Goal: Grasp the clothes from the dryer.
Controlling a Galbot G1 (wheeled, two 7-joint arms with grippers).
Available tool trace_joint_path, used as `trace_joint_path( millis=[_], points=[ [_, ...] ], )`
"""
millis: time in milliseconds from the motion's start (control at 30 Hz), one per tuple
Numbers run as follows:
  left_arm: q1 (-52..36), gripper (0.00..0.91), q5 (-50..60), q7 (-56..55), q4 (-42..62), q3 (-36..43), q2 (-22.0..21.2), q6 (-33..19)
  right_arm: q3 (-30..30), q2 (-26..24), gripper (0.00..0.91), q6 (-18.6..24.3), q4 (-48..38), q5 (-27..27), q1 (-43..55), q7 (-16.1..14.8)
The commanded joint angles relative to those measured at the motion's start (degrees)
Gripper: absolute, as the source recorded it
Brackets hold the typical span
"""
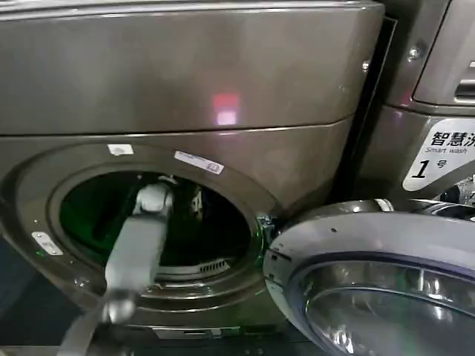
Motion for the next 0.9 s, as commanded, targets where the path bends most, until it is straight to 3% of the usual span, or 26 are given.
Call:
trace_joint_path(
  millis=[33,400,900],
  points=[
    [-12.0,0.907,26.8,20.7,16.9,12.2,2.2,-13.6,0.0,0.1,0.907,0.1,-0.1,0.1,0.0,-0.1],
    [-15.7,0.907,39.3,25.6,19.8,19.5,1.4,-11.4,-0.4,0.2,0.907,0.0,0.7,0.0,0.3,-0.3],
    [-14.9,0.907,37.5,27.4,22.1,20.9,-0.8,-11.0,-0.9,0.7,0.907,0.0,0.7,-0.4,0.9,-0.6]
  ],
)
